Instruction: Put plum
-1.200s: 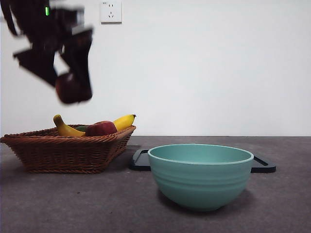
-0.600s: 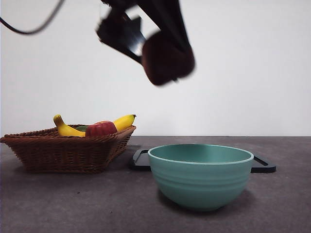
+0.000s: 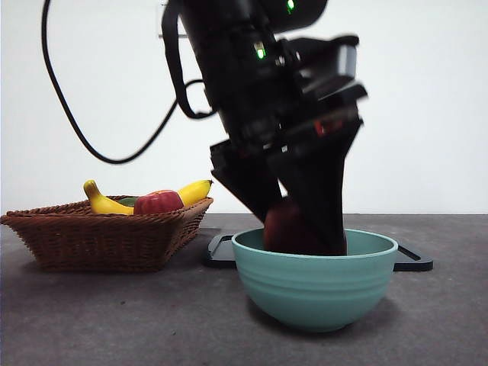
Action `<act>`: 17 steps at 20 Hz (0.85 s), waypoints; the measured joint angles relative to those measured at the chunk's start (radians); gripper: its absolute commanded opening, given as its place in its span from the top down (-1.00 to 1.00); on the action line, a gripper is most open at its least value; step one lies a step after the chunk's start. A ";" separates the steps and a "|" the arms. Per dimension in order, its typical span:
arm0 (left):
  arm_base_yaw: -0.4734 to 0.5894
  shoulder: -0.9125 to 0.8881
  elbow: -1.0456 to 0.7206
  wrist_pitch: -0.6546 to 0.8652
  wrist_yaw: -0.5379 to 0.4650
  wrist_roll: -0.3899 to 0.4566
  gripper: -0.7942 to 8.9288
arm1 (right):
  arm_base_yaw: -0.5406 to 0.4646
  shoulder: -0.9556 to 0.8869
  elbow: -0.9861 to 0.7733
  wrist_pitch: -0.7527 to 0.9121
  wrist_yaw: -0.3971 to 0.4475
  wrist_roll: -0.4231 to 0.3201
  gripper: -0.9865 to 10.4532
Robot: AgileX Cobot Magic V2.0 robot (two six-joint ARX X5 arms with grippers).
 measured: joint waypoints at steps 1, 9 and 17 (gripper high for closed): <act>-0.003 0.014 0.000 0.006 -0.008 0.010 0.27 | 0.000 0.000 0.000 0.000 0.000 0.000 0.11; -0.013 0.053 0.000 0.049 -0.026 0.040 0.02 | 0.000 0.000 0.000 0.000 0.000 0.000 0.11; -0.015 0.053 0.000 0.034 -0.026 0.043 -0.04 | 0.000 0.000 0.000 0.000 0.000 0.000 0.11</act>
